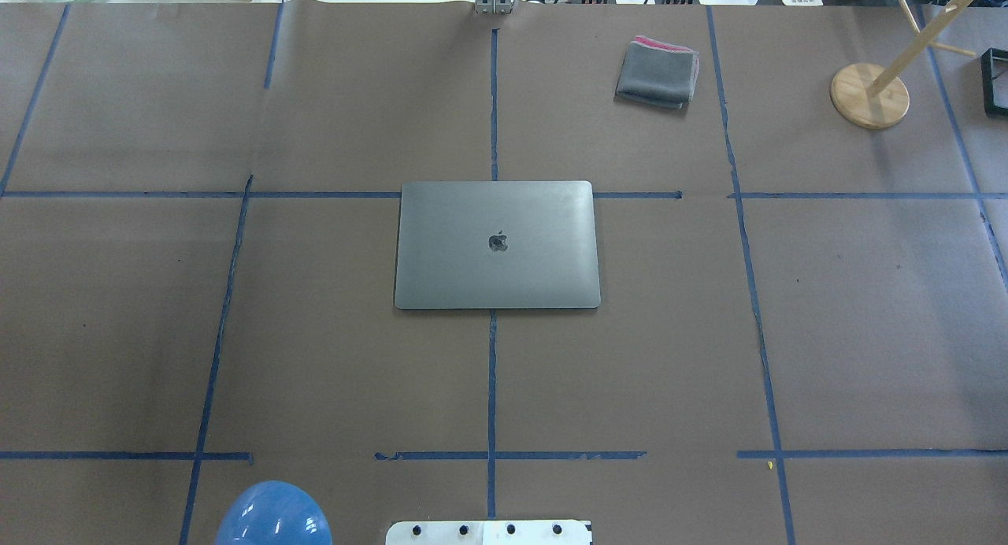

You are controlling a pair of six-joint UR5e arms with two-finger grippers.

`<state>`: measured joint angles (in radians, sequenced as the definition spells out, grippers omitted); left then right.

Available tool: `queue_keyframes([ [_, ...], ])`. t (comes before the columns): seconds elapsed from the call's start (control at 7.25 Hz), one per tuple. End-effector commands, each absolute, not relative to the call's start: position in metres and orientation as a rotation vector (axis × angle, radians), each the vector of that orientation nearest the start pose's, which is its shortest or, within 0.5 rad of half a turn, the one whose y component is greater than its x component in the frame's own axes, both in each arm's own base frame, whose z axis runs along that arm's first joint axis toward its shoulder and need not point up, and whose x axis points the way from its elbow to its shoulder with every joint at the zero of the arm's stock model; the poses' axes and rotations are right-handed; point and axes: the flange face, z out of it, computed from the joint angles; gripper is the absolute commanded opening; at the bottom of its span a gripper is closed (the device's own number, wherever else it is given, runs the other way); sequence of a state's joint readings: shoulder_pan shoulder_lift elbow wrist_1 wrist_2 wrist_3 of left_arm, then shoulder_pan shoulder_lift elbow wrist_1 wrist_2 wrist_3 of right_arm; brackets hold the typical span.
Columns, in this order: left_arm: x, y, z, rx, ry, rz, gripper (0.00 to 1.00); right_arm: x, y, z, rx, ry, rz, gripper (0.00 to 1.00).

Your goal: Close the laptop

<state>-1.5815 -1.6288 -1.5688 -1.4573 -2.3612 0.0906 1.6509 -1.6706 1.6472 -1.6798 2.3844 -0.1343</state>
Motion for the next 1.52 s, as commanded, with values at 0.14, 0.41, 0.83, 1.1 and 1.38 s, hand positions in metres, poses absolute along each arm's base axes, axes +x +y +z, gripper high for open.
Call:
queue_keyframes([
  [0.14,-0.0680,-0.5113,0.6394,-0.012,0.792,0.054,1.00,0.0993,-0.4346,0.6893,-0.010,-0.827,0.006,1.00],
  [0.41,-0.0679,-0.5114,0.6386,-0.011,0.793,0.054,1.00,0.0982,-0.4347,0.6881,-0.009,-0.844,0.008,1.00],
  [0.83,-0.0681,-0.5121,0.6379,-0.009,0.791,0.055,1.00,0.0988,-0.4348,0.6872,-0.006,-0.845,0.008,1.00],
  [1.1,-0.0681,-0.5122,0.6371,-0.008,0.791,0.056,1.00,0.0988,-0.4348,0.6872,-0.006,-0.845,0.008,1.00],
  [1.38,-0.0680,-0.5122,0.6372,-0.007,0.791,0.057,1.00,0.0988,-0.4358,0.6856,-0.002,-0.847,0.005,1.00],
])
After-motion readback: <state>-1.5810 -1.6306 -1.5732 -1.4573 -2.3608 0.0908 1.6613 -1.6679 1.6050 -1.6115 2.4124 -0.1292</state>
